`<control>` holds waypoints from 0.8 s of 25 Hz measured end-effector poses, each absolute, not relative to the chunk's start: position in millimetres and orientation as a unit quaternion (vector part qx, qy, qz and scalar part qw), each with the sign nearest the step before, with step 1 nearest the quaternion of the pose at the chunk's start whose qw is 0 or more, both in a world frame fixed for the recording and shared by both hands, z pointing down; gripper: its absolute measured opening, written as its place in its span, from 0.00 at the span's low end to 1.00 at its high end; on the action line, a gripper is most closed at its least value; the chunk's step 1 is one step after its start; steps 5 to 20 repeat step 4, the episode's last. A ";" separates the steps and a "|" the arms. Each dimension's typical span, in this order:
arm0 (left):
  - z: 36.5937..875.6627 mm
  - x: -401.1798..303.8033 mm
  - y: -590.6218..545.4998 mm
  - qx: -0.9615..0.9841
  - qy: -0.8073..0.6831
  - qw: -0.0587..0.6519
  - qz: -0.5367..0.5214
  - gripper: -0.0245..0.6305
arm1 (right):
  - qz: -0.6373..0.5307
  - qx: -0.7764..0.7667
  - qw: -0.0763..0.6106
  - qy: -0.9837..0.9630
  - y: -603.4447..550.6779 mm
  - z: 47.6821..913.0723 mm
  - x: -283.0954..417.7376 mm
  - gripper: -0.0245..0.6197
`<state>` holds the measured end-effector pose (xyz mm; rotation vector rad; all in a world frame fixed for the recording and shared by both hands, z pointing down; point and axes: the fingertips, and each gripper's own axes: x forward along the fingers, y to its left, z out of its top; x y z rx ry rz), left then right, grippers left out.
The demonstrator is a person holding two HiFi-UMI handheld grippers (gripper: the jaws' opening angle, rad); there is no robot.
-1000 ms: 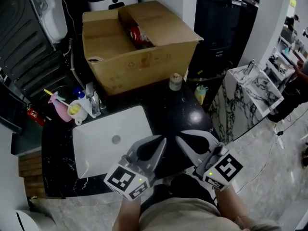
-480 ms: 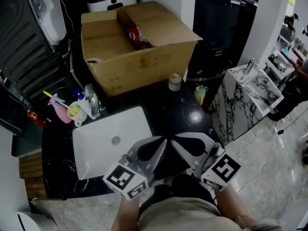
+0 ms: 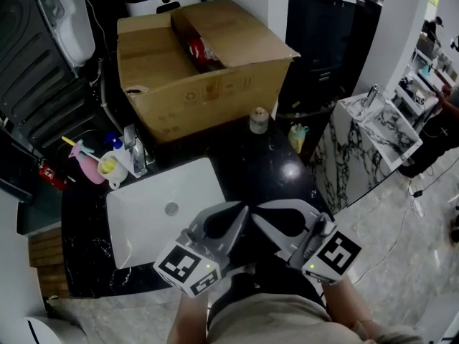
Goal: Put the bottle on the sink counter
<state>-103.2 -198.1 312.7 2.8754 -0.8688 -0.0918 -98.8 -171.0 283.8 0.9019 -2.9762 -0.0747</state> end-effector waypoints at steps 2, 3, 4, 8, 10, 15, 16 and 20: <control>313.5 -101.8 -199.7 0.955 -0.287 0.069 -0.029 0.05 | -0.024 0.293 0.015 -0.956 -173.4 284.1 -96.2 0.04; 314.0 -101.3 -200.8 0.955 -0.287 0.069 -0.029 0.05 | -0.024 0.295 0.013 -0.955 -174.7 283.7 -95.0 0.04; 314.5 -100.9 -201.9 0.955 -0.287 0.069 -0.028 0.05 | -0.024 0.297 0.011 -0.954 -176.0 283.3 -93.8 0.04; 314.5 -100.9 -201.9 0.955 -0.287 0.069 -0.028 0.05 | -0.024 0.297 0.011 -0.954 -176.0 283.3 -93.8 0.04; 314.5 -100.9 -201.9 0.955 -0.287 0.069 -0.028 0.05 | -0.024 0.297 0.011 -0.954 -176.0 283.3 -93.8 0.04; 314.5 -100.9 -201.9 0.955 -0.287 0.069 -0.028 0.05 | -0.024 0.297 0.011 -0.954 -176.0 283.3 -93.8 0.04; 314.5 -100.9 -201.9 0.955 -0.287 0.069 -0.028 0.05 | -0.024 0.297 0.011 -0.954 -176.0 283.3 -93.8 0.04; 314.5 -100.9 -201.9 0.955 -0.287 0.069 -0.028 0.05 | -0.024 0.297 0.011 -0.954 -176.0 283.3 -93.8 0.04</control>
